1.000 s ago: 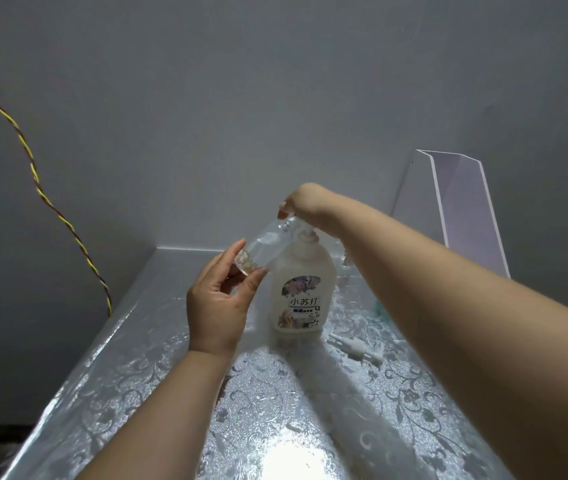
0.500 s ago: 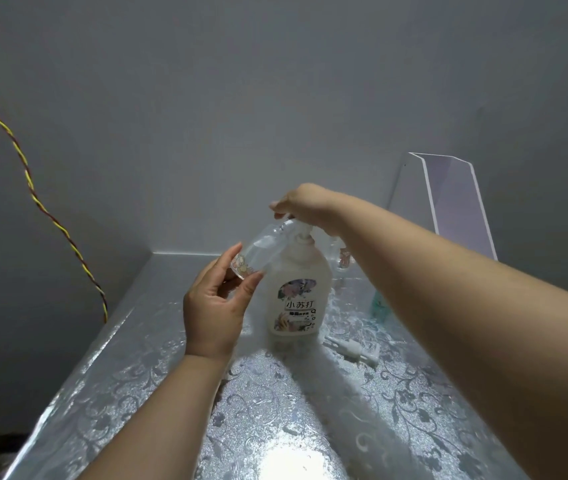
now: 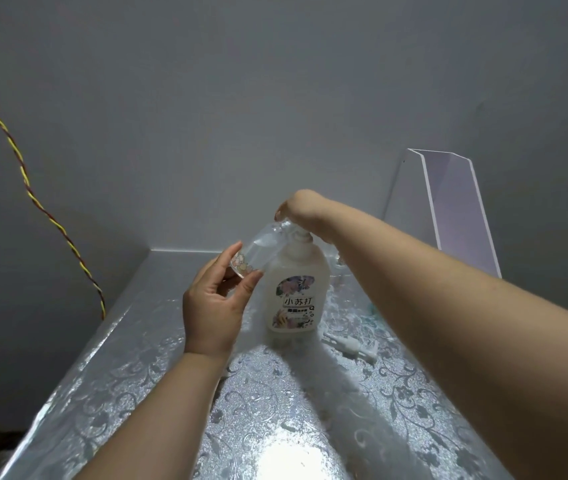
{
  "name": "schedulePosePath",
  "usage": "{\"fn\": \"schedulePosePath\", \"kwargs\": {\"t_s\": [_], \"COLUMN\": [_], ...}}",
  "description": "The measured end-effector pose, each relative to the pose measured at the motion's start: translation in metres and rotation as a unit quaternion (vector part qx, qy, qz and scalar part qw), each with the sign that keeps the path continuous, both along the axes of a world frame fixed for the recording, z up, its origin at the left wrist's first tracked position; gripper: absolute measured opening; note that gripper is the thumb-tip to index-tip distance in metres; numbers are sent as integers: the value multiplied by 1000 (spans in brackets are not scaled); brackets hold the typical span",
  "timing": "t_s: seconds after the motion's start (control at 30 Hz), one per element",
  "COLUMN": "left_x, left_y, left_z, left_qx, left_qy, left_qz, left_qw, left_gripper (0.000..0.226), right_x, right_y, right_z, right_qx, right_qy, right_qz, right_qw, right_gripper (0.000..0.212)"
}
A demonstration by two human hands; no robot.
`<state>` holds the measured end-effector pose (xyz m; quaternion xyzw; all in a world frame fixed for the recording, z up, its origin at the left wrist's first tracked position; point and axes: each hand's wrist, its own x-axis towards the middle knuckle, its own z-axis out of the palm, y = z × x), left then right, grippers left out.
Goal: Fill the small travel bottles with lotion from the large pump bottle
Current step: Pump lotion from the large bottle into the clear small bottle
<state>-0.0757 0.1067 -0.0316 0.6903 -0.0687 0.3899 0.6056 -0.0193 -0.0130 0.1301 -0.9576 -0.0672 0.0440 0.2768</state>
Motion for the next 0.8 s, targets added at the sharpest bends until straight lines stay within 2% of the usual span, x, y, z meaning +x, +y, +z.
{"fn": "schedulePosePath", "kwargs": {"t_s": [0.2,0.43,0.8], "left_x": [1,1,-2], "left_y": [0,0,-1], "left_z": [3,2,3], "left_qx": [4,-2,-1], "left_qy": [-6,-1,9], "left_qz": [0,-3,-4], "left_qw": [1000,1000,1000], "left_gripper": [47,48,50], "right_x": [-3,5,2], "right_y": [-3,1,-3], "right_z": [11,0,6], "right_qx": [7,-26,14], "right_qy": [-19,-6,-14], "right_qz": [36,17,31], "right_qw": [999,1000,999], "right_gripper": [41,36,40]}}
